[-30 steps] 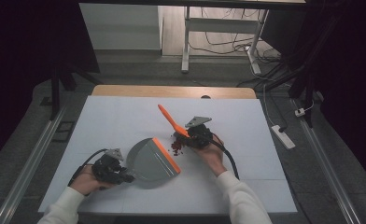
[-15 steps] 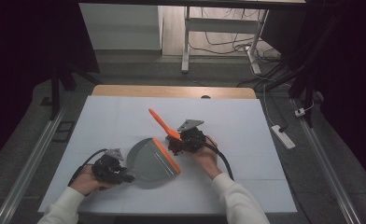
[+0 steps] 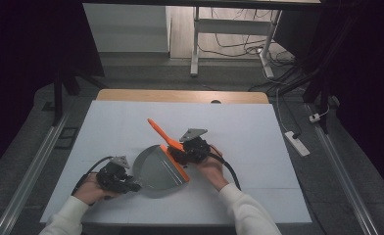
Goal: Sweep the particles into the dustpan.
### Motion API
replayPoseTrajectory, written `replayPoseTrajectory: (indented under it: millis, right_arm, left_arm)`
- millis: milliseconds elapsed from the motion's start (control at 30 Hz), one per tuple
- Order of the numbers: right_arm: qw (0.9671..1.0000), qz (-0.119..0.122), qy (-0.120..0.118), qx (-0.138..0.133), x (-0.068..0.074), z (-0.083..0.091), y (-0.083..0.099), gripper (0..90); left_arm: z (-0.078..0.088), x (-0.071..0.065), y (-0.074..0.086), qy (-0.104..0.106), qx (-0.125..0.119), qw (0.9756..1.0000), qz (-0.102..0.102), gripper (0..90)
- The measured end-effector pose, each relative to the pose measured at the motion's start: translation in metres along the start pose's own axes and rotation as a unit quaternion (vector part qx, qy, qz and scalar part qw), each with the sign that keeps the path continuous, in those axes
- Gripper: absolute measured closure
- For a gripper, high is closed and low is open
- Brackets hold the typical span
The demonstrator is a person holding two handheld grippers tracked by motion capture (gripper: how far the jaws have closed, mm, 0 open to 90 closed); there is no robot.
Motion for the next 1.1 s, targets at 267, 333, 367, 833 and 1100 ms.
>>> replayPoseTrajectory:
  millis: [267,333,367,833,1100]
  right_arm:
    - [0.9997,-0.003,-0.022,-0.009,0.012,0.002,-0.005,70.2]
    - [0.9994,-0.007,-0.031,-0.011,0.014,0.003,-0.006,70.2]
    - [0.9990,-0.012,-0.040,-0.013,0.017,0.003,-0.007,70.2]
    - [0.9979,-0.045,-0.001,-0.046,-0.014,0.018,-0.011,70.2]
    - [0.9973,-0.059,0.014,-0.041,-0.029,0.014,-0.007,70.2]
  left_arm:
    - [0.000,0.000,0.000,0.000,0.001,1.0000,0.000,61.2]
    - [0.000,0.000,0.000,0.000,0.001,1.0000,-0.001,61.2]
    - [0.000,0.000,0.000,0.000,0.001,1.0000,-0.001,61.2]
    - [0.000,0.000,0.000,0.000,0.001,1.0000,0.001,61.2]
    - [0.000,-0.001,0.000,0.000,0.000,1.0000,0.002,61.2]
Point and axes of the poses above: each handheld gripper's, and its own axes: z roughly backward along the jaws, y roughly out of its underside, x roughly to its left, the point moved 7 cm from there along -z, roughly forward along the jaws, and after that the axes turned 6 degrees about y, right-handed, at the moved point
